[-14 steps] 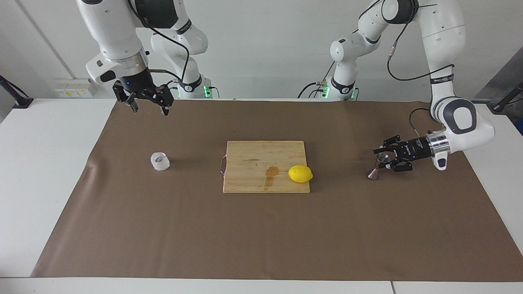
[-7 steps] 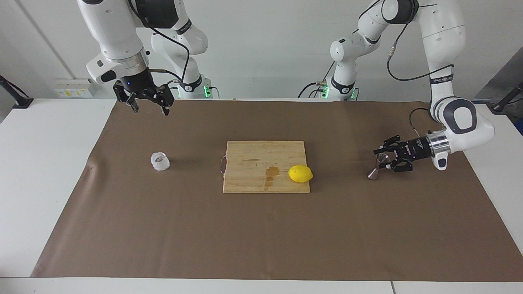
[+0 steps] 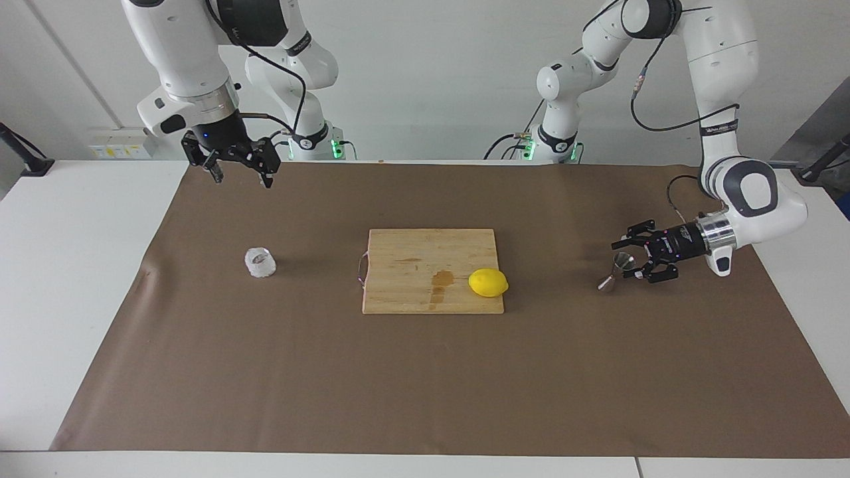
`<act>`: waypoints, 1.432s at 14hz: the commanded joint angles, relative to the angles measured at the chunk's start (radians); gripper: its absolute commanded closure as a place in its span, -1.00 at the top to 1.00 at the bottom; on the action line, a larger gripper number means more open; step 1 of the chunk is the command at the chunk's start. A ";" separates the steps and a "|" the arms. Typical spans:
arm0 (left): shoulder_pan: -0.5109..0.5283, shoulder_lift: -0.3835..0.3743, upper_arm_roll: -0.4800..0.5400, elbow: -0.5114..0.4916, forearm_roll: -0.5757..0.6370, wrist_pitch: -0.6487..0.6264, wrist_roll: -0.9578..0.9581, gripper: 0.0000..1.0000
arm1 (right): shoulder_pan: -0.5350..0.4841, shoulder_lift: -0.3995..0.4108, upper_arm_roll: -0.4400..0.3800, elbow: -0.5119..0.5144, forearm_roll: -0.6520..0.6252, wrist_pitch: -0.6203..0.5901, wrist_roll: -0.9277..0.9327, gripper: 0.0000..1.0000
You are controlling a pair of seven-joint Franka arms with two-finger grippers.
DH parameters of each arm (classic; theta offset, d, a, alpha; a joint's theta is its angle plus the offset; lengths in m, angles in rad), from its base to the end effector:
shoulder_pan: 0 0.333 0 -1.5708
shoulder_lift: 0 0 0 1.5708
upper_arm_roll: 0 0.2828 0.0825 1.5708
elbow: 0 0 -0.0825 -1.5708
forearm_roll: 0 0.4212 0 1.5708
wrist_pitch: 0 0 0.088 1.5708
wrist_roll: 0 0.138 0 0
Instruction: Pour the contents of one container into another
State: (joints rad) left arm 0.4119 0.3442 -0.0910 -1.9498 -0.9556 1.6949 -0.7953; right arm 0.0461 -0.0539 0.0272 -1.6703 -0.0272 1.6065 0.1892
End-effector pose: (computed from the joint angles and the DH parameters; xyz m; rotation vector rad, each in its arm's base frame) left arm 0.5774 0.0834 0.2348 1.5859 1.5585 -0.9222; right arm 0.5770 0.0390 0.5442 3.1068 -0.1786 -0.0095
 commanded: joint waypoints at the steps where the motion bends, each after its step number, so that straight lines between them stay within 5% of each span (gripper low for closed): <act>1: 0.015 -0.010 -0.013 -0.012 -0.015 0.017 0.001 0.78 | -0.009 -0.006 0.003 0.003 0.006 -0.016 -0.017 1.00; 5: 0.011 -0.010 -0.013 -0.014 -0.028 0.019 -0.008 0.73 | -0.011 -0.004 0.003 0.003 0.006 -0.016 -0.017 1.00; 16: 0.013 -0.010 -0.015 -0.004 -0.043 0.005 -0.013 -0.99 | -0.011 -0.006 0.003 0.003 0.006 -0.016 -0.017 1.00; 20: 0.002 -0.010 -0.029 0.031 -0.100 -0.075 -0.013 -1.00 | -0.011 -0.006 0.003 0.003 0.006 -0.016 -0.017 1.00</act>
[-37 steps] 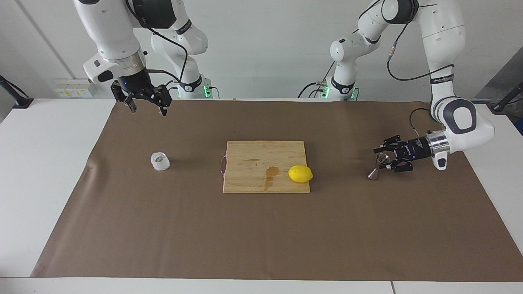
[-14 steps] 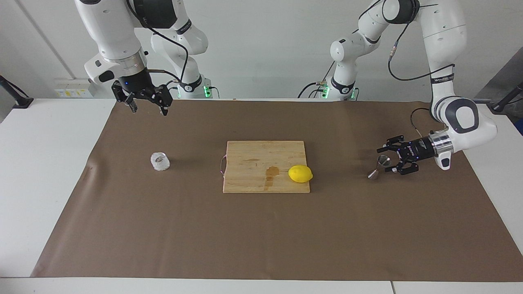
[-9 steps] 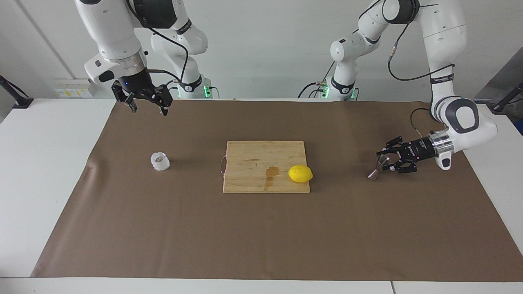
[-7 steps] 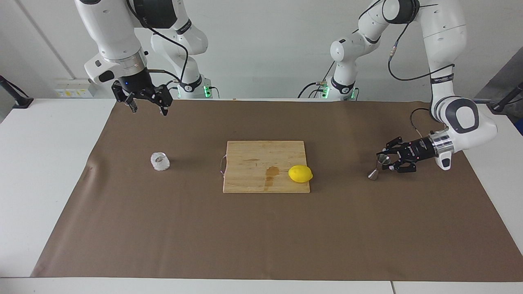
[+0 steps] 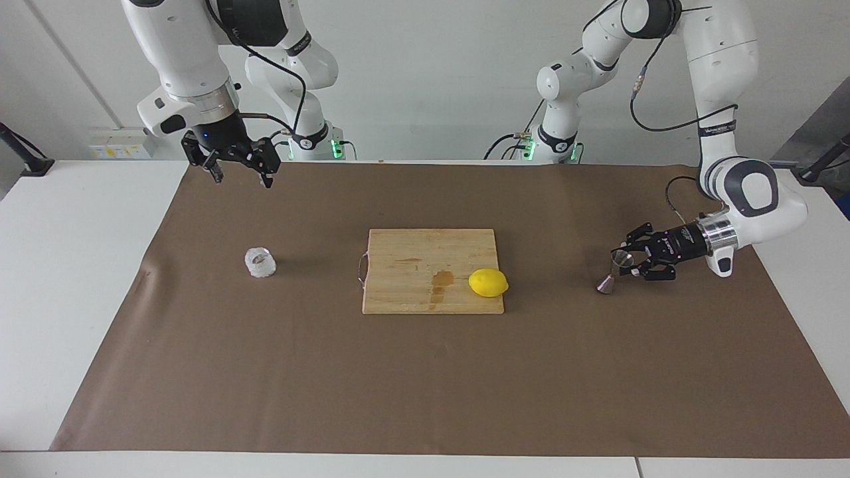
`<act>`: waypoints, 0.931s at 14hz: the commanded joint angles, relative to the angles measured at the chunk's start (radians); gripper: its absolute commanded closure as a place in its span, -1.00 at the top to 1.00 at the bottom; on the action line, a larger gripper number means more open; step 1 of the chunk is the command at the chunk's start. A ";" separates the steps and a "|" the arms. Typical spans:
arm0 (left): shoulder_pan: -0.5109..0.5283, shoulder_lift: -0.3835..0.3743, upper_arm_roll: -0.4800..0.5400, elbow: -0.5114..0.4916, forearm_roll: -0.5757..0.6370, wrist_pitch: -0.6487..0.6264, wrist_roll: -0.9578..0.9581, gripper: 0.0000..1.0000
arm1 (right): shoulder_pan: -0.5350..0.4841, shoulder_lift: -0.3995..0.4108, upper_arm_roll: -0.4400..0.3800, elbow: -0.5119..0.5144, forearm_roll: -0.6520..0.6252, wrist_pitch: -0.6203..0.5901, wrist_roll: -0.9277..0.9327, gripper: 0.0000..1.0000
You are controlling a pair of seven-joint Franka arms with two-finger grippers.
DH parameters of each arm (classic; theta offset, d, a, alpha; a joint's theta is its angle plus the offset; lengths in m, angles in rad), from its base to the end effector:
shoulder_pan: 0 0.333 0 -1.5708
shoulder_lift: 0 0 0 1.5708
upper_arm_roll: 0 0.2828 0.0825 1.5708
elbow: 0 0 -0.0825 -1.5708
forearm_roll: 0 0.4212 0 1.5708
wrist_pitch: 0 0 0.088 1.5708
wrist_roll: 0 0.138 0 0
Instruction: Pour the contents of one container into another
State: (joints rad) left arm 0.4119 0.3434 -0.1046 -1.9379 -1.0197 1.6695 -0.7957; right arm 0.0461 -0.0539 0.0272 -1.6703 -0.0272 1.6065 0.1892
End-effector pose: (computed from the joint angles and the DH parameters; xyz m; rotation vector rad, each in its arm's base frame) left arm 0.5854 0.0712 0.2472 1.5336 1.5101 -0.9379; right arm 0.5770 0.0390 0.5442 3.1068 -0.1786 -0.0095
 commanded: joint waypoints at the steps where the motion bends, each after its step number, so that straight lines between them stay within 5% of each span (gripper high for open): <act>1: 0.001 -0.011 -0.026 0.025 -0.048 -0.063 -0.020 -1.00 | -0.011 -0.004 0.003 0.003 0.006 -0.016 -0.017 1.00; 6: -0.021 -0.075 -0.160 0.023 -0.100 -0.083 -0.057 -1.00 | -0.011 -0.006 0.003 0.003 0.006 -0.016 -0.017 1.00; 13: -0.350 -0.138 -0.172 -0.010 -0.264 0.145 -0.141 -1.00 | -0.026 -0.006 0.000 0.003 0.006 -0.014 -0.017 1.00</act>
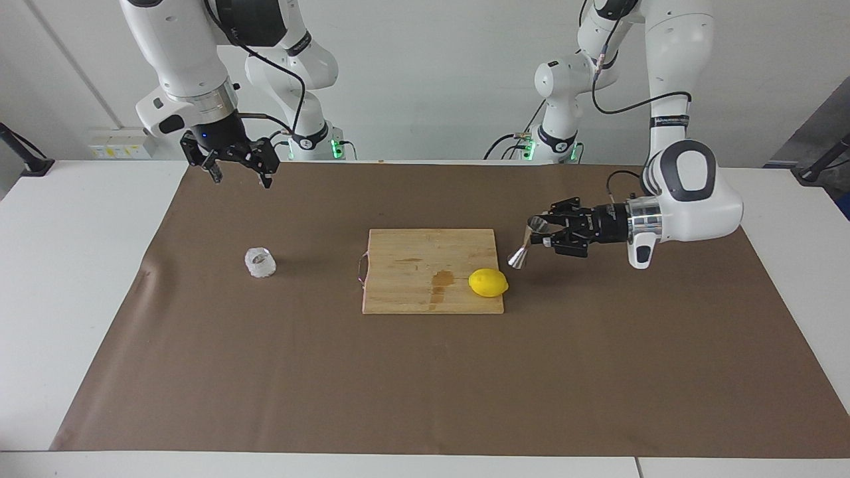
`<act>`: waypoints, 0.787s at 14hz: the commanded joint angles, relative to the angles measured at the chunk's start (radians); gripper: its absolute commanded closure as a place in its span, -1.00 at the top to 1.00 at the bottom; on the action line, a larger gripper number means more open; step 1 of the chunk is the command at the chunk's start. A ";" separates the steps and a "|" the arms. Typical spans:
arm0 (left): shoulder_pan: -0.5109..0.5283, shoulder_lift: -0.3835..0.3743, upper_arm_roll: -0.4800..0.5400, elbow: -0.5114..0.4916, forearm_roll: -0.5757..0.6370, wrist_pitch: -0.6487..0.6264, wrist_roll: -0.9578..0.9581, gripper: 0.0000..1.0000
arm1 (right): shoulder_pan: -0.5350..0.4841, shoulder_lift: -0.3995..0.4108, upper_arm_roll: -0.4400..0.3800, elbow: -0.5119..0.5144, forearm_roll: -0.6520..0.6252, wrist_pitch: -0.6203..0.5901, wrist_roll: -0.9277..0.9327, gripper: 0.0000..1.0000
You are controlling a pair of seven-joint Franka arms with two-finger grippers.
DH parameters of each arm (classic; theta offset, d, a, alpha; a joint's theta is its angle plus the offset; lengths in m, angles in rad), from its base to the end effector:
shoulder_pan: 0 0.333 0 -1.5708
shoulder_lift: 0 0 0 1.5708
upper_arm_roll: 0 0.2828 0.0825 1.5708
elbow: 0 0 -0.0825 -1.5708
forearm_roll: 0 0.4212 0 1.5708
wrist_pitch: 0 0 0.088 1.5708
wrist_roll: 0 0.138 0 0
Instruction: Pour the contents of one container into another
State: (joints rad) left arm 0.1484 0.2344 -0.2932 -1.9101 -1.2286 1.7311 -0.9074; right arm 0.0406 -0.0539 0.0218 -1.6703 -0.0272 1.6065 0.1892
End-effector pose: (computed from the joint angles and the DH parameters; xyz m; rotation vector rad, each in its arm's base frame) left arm 0.5922 -0.1971 0.3497 1.6409 1.2059 -1.0853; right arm 0.5774 0.0326 0.5442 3.1061 -0.1955 -0.0098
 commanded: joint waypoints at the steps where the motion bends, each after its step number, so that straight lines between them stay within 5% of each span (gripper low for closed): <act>1: -0.131 -0.029 0.017 -0.041 -0.077 0.140 -0.033 -1.00 | -0.021 -0.004 0.006 0.001 0.006 -0.014 -0.017 1.00; 7: -0.357 -0.037 0.017 -0.119 -0.230 0.457 -0.031 -1.00 | -0.036 -0.004 0.006 0.001 0.006 -0.008 -0.008 1.00; 11: -0.453 0.028 0.017 -0.126 -0.322 0.597 -0.004 -1.00 | -0.038 -0.004 0.006 0.001 0.006 -0.008 -0.014 1.00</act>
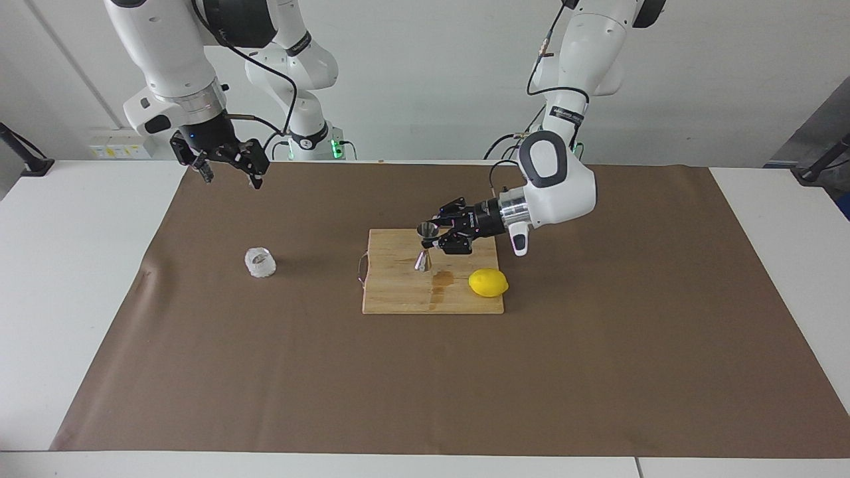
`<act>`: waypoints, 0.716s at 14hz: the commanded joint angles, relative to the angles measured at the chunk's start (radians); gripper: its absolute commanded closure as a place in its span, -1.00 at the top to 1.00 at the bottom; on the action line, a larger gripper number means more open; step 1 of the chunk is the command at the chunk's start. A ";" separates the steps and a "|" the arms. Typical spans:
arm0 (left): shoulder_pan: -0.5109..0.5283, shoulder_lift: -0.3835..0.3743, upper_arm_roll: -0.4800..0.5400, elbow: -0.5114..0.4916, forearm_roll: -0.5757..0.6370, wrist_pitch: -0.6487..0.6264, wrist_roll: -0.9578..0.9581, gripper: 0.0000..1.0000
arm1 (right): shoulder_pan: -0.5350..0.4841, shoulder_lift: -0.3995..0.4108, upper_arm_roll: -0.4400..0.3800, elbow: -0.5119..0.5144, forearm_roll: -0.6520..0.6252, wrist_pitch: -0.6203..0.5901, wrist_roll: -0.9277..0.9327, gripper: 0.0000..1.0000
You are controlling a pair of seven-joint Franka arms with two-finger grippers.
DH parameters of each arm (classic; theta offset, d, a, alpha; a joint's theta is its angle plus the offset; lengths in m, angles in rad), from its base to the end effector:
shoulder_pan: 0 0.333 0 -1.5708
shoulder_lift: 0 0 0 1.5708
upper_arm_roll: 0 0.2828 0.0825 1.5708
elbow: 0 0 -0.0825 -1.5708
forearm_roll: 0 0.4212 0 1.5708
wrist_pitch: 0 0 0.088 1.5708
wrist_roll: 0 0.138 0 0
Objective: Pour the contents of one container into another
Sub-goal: 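Lower the metal cup onto the board center and open the left gripper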
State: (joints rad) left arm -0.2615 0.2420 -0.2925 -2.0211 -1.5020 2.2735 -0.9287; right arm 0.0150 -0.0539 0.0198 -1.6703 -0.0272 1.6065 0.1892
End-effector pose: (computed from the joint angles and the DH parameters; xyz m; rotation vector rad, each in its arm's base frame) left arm 0.5232 -0.3780 0.2899 1.5581 1.4235 -0.9490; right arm 0.5781 0.0167 0.5442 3.1033 -0.2384 -0.0104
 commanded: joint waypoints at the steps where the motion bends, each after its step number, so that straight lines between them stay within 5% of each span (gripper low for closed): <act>1: -0.048 0.028 0.016 -0.013 -0.066 0.064 0.019 -1.00 | -0.012 -0.004 0.008 0.001 0.006 -0.008 -0.017 1.00; 10: -0.120 0.037 0.016 -0.037 -0.081 0.162 0.040 -1.00 | -0.007 -0.006 0.009 0.000 0.006 -0.011 -0.019 1.00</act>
State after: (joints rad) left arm -0.3532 0.2913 -0.2905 -2.0405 -1.5517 2.3995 -0.9109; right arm 0.0165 -0.0539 0.0236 -1.6704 -0.0272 1.6065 0.1892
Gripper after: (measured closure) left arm 0.502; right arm 0.000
